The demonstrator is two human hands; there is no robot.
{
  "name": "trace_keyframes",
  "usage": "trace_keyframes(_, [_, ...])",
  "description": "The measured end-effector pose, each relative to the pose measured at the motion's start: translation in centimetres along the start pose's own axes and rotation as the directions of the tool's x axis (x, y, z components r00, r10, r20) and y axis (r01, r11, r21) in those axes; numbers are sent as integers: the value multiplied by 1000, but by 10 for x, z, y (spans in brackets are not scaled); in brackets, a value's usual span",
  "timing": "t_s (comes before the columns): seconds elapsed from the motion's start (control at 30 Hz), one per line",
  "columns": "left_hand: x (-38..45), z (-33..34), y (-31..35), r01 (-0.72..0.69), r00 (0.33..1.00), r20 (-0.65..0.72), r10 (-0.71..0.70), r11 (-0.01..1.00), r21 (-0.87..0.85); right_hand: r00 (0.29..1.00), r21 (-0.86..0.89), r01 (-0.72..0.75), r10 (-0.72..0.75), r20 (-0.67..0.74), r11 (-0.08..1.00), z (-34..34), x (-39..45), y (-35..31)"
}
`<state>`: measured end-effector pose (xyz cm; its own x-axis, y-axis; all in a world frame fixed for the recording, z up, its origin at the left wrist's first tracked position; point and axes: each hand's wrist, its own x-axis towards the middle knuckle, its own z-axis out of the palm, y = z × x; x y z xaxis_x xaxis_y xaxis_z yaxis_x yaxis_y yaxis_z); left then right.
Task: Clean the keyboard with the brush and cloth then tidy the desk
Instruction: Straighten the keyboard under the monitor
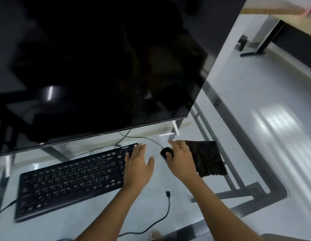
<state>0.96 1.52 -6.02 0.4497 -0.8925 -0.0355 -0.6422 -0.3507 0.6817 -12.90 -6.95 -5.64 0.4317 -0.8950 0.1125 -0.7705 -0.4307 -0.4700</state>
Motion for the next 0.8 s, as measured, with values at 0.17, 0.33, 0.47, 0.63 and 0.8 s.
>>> trace_keyframes(0.17, [-29,-76,-71,126,986,-111,-124,992,18,997,35,47,-49,60,998,35,-12,-86])
trace_keyframes(0.33, [-55,-128,-132,225,966,-128,-223,974,5,991,16,49,-50,124,999,59,-25,-134])
trace_keyframes(0.47, [-74,-159,-171,269,954,-147,-262,963,25,991,-34,5,-1,132,999,72,-35,-153])
trace_keyframes(0.63, [-101,-193,-217,337,926,-192,-324,941,39,975,-176,-87,120,187,981,78,-45,-160])
trace_keyframes(0.8, [-120,-208,-244,461,874,-198,-443,886,53,927,-297,-235,305,220,926,73,-48,-149])
